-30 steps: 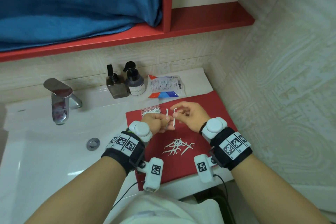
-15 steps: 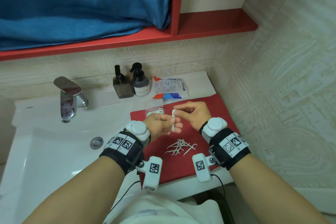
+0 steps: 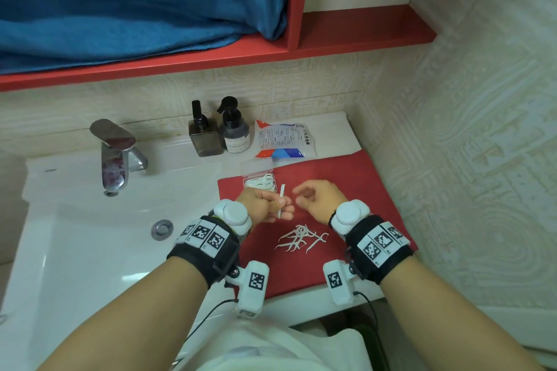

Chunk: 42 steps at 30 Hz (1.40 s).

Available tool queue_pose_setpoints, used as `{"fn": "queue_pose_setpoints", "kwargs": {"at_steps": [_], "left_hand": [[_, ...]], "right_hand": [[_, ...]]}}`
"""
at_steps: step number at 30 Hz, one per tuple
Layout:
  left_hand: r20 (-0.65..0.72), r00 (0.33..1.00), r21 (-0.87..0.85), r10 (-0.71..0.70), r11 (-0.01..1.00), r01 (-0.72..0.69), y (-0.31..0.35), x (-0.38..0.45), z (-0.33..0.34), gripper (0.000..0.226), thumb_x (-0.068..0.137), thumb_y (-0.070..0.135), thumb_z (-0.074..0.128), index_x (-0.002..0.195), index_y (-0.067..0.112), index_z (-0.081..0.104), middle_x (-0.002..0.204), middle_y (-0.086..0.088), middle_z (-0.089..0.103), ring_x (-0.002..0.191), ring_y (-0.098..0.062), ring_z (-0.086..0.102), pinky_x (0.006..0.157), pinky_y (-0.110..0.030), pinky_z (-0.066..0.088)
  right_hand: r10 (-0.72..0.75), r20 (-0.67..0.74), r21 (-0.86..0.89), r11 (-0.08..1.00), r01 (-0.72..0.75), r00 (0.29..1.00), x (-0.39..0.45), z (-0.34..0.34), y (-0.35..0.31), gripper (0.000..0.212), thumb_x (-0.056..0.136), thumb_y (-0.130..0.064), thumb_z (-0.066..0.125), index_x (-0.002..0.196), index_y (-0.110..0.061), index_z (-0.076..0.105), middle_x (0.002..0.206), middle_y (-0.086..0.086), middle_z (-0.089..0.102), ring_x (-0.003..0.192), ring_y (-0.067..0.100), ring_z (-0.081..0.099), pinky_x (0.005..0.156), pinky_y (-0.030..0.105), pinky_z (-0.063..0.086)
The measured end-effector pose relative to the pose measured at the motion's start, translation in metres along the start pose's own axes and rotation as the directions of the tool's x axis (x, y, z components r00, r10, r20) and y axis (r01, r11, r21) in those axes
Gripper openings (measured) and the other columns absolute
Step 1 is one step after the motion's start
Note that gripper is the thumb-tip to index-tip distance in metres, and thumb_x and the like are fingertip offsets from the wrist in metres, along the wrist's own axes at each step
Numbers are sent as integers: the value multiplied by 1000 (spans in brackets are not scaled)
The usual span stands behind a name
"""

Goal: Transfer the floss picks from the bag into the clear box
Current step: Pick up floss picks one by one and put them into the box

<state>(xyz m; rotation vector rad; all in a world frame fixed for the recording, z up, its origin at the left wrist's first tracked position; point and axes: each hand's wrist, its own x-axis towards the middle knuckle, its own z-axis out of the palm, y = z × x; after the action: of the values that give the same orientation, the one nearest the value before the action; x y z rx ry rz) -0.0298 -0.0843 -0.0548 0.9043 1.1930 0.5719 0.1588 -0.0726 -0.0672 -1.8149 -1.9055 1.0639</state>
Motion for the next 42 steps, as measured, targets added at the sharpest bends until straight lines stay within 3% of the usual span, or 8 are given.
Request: {"fn": "queue_pose_setpoints", "kwargs": {"at_steps": [4, 8, 13, 16, 23, 26, 33, 42], "left_hand": [[-24, 1000, 19, -1, 1000, 2, -5, 3, 2, 11, 91, 10, 61, 90, 8, 71, 90, -7, 75, 79, -16, 73, 62, -18, 48], [-69, 997, 20, -21, 1000, 23, -8, 9, 4, 12, 92, 12, 60, 93, 8, 71, 91, -6, 75, 77, -13, 72, 63, -18, 48], [-106, 993, 27, -49, 998, 52, -14, 16, 6, 13, 92, 14, 61, 94, 7, 71, 91, -6, 75, 75, -12, 72, 64, -20, 47], [-124, 990, 31, -66, 997, 70, -18, 18, 4, 13, 92, 14, 61, 95, 5, 71, 91, -7, 75, 74, -12, 72, 64, -21, 47], [-200, 978, 116, -63, 989, 87, -27, 21, 6, 15, 92, 10, 61, 96, 0, 71, 83, -8, 73, 56, -4, 67, 51, -11, 43], [-235, 970, 143, -52, 986, 88, -28, 25, 3, 16, 91, 9, 61, 97, -1, 71, 81, -9, 72, 55, -5, 66, 48, -11, 43], [-45, 996, 200, -70, 977, 78, -23, 24, 3, 21, 91, 19, 63, 96, 2, 73, 73, 0, 73, 67, -8, 70, 61, -17, 52], [126, 989, -33, -73, 996, 78, -11, 18, 11, 15, 94, 11, 56, 97, 6, 70, 88, -7, 75, 82, -17, 72, 68, -23, 53]], "right_hand": [[71, 196, -195, 980, -32, 978, -7, 6, 13, 27, 77, -25, 79, 103, -23, 72, 96, -5, 72, 82, 9, 65, 82, 27, 54], [121, 234, -297, 954, -48, 965, -9, 12, 23, 27, 72, -31, 83, 95, -24, 71, 86, -7, 67, 77, 12, 64, 75, 25, 53], [158, 215, -244, 964, -104, 964, -7, 11, 32, 15, 73, -22, 82, 78, -23, 68, 69, -10, 63, 65, 8, 61, 67, 21, 52], [129, 217, -176, 980, -91, 968, -4, 11, 34, 12, 74, -19, 82, 77, -20, 70, 72, -4, 69, 60, 4, 60, 60, 14, 47], [-3, 184, -108, 994, 23, 983, 3, -5, 33, 12, 73, -24, 83, 72, -30, 72, 75, -8, 72, 71, 6, 65, 75, 25, 54], [-93, 231, -32, 994, 103, 968, 7, -12, 23, 11, 75, -20, 82, 78, -30, 77, 79, -13, 72, 78, -2, 66, 82, 19, 52], [-234, 147, 59, 972, 227, 961, 10, -13, 5, 11, 77, -15, 80, 85, -22, 79, 76, -17, 65, 71, -8, 62, 69, 6, 43], [-215, -54, 186, 957, 221, 975, 7, -16, 1, 15, 75, -9, 82, 84, -21, 78, 81, -9, 72, 76, 6, 69, 76, 22, 56]]}}
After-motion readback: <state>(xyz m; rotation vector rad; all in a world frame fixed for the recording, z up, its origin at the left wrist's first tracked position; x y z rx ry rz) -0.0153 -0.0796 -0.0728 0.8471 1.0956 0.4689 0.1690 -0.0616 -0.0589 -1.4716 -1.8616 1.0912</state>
